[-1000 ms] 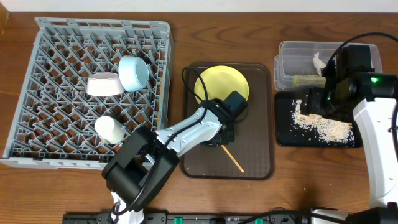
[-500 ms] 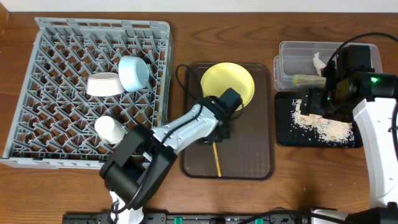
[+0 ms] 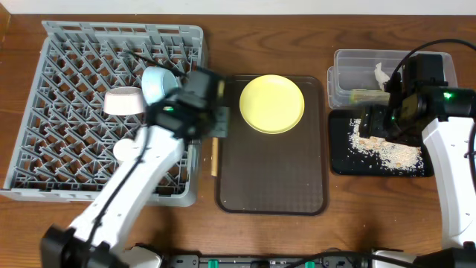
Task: Sort waste into correct bins and load items into the dishwasher
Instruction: 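Carry the second chopstick into the rack and release it, then reach the left gripper to the yellow plate rim and grasp it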
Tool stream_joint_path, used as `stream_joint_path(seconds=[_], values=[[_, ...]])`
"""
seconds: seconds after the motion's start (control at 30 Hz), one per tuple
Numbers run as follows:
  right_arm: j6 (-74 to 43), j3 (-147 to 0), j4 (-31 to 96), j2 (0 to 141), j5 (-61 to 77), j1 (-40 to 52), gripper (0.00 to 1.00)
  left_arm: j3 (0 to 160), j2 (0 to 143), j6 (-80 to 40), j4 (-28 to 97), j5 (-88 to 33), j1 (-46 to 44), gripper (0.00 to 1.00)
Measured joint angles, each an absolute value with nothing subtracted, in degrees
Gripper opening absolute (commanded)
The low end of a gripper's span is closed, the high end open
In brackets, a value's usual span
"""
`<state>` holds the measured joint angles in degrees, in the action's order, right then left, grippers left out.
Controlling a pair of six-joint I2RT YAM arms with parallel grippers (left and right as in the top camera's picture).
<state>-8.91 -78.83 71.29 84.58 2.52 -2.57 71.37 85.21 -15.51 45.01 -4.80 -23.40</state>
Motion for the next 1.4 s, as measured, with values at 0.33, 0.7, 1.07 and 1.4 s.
stream_joint_path(seconds=[0.33,0.7,1.07,1.4], values=[[-8.91,-78.83,71.33,84.58,2.52,-2.57,0.8,71.4,83.31,-3.57,45.6,-4.51,-10.07,0.08],[-8.91,-78.83,71.31,84.58,2.52,-2.57,0.8,71.37,92.23,-1.15,43.4,-4.54,-8.62,0.37],[-8.91,-78.83,71.11,84.58,2.52,-2.57,0.8,71.46,90.28,-0.38,38.24,-10.39,-9.8,0.62],[-8.93,-78.83,70.96,84.58,2.52,-2.57,0.8,74.7,91.88,0.64,32.16,-12.95,-24.49,0.65]])
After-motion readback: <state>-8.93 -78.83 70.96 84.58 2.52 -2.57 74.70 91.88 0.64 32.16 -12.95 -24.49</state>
